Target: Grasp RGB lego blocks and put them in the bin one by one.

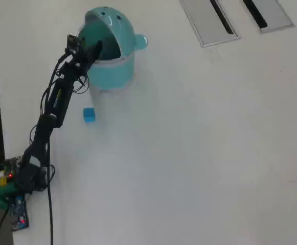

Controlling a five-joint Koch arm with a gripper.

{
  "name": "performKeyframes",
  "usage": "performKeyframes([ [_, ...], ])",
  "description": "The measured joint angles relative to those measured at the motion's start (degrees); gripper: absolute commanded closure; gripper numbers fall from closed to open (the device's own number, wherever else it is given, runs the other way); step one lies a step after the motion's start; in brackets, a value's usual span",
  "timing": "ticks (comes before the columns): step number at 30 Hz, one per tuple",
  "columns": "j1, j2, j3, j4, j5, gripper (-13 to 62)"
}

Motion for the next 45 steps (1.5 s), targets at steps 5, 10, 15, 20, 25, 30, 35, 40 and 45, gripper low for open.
performKeyframes([
  [5,0.0,1.93,-0.09,3.08,1.23,16.9],
  [10,-0.18,4.39,1.14,8.44,1.32,17.1],
  [15,0.18,11.69,13.18,9.93,1.41,17.1],
  [20,1.14,18.11,20.21,9.93,1.41,16.8],
  [25,1.14,24.61,27.51,11.34,3.43,16.3],
  [30,1.14,32.61,40.17,11.34,4.13,16.3],
  [35,2.9,41.13,53.79,11.34,4.22,16.2],
  [40,4.83,48.43,64.95,11.34,4.22,16.3],
  [45,6.77,53.09,72.69,11.34,4.22,16.1],
])
